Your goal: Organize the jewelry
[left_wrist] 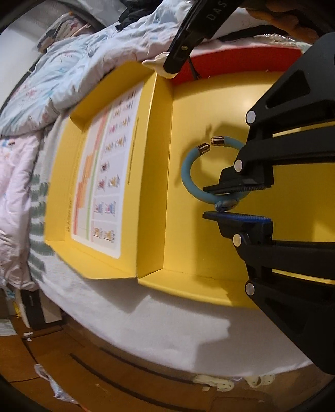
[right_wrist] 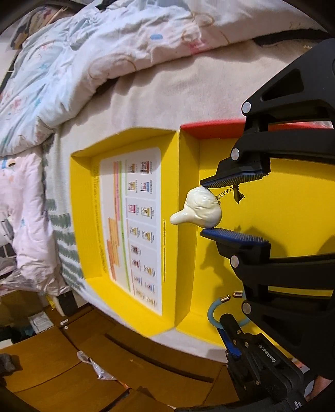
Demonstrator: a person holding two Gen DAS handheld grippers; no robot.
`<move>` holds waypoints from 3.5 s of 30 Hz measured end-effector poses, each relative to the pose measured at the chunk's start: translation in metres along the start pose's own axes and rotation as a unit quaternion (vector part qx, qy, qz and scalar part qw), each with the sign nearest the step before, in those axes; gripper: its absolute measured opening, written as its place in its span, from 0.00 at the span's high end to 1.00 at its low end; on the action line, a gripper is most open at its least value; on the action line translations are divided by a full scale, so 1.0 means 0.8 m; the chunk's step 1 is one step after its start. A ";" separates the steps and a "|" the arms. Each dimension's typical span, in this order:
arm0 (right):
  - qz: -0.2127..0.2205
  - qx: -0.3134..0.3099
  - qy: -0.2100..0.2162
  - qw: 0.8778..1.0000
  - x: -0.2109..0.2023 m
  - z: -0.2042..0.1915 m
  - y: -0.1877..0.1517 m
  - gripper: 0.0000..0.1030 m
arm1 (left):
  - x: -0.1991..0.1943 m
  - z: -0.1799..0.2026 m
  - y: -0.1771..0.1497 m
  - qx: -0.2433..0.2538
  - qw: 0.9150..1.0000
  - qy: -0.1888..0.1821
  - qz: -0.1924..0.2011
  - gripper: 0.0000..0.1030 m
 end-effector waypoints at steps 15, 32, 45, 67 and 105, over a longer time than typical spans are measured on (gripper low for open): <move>0.070 -0.004 0.020 0.997 -0.188 -0.051 -0.071 0.68 | -0.158 0.000 -0.115 0.038 0.997 -0.006 0.060 0.86; -0.002 -0.031 0.034 0.999 -0.179 -0.103 -0.286 0.68 | -0.148 -0.028 -0.339 0.076 0.997 -0.011 -0.001 0.86; -0.033 0.000 -0.008 0.999 -0.130 -0.054 -0.305 0.68 | -0.102 -0.033 -0.361 0.094 0.995 0.027 -0.017 0.86; 0.027 -0.014 -0.038 0.999 -0.162 -0.060 -0.301 0.51 | -0.145 -0.020 -0.354 0.102 0.986 0.070 0.108 0.21; 0.080 -0.015 -0.056 0.995 -0.209 -0.088 -0.336 0.26 | -0.197 -0.010 -0.328 0.087 0.974 0.067 0.200 0.06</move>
Point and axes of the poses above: each gripper's, at about its wrist camera, not at the fingertips, and x roughly the way its jaws point, z to its right, y to its top, the point moved 7 cm from there along x, roughly the way its jaws point, and after that the axes turned 11 degrees about -x, right-handed, at the moved point
